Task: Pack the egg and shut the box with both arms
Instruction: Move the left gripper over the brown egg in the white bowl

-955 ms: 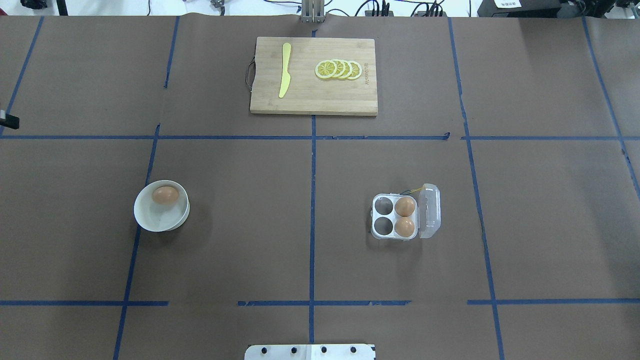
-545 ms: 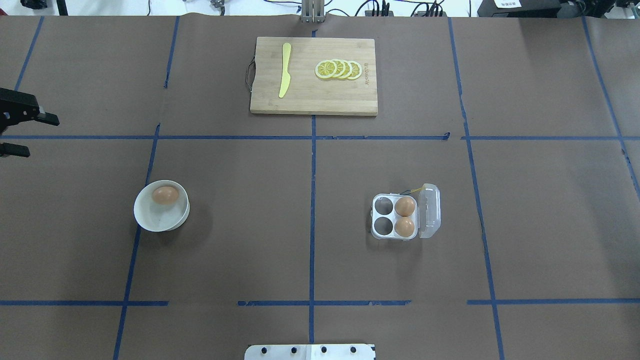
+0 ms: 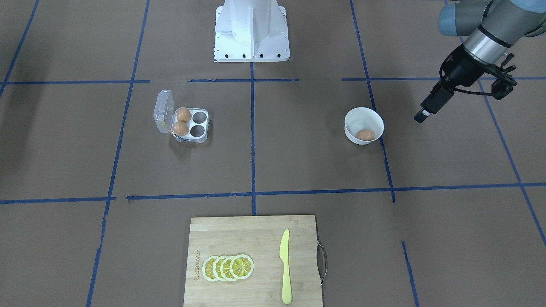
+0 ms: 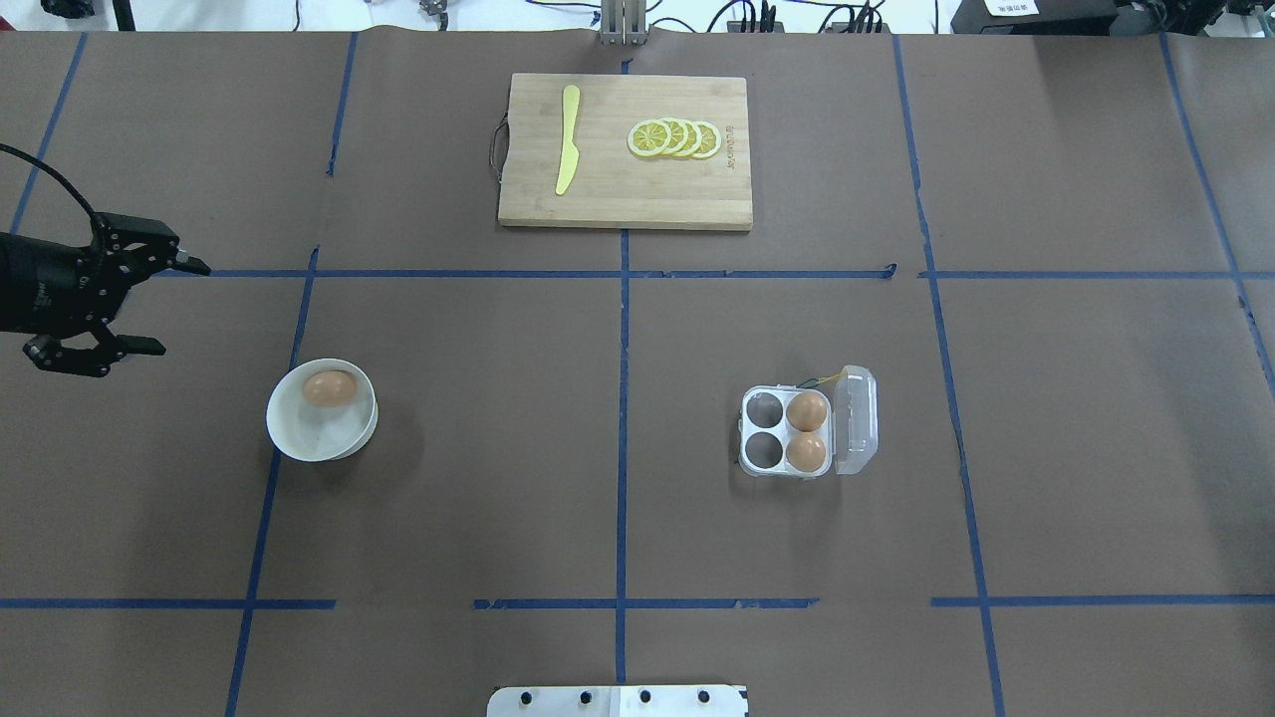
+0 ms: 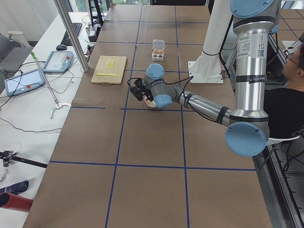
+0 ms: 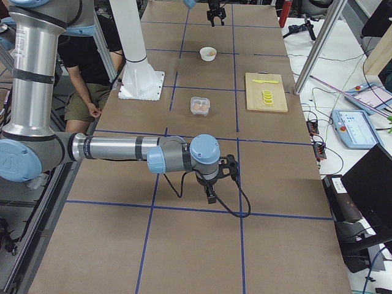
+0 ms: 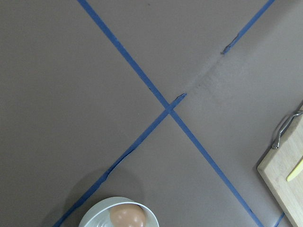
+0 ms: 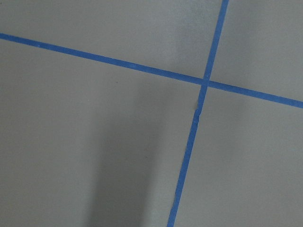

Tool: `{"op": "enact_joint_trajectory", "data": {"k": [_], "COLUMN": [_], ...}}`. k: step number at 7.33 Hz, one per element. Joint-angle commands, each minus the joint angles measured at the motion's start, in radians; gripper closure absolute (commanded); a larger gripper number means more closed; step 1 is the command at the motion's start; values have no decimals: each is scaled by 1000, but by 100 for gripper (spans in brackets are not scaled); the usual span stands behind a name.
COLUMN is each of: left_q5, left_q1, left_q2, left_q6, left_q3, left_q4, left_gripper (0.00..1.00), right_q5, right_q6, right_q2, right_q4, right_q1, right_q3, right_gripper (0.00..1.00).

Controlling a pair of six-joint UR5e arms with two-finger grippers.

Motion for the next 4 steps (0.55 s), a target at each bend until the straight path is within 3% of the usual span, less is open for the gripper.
{"op": "enact_joint_trajectory", "data": {"k": [1,3,4], "left_q5": [92,176,190], "left_q1": [90,163,187], "left_q2": [-90,-176,-178], "left_q6": [-164,-275,-330], "left_q3": [-21,-21,-21], "left_q4": [179,365,371], "left_gripper": [2,5,6], "right_q5": [-2,0,0], "right_q6": [0,0,1], "right_q2": [-2,0,0], "right_q4": [0,-2,-2], "right_q1": [1,1,-1], "right_q3": [-1,-3,-3], "right_gripper": [0,0,0]}}
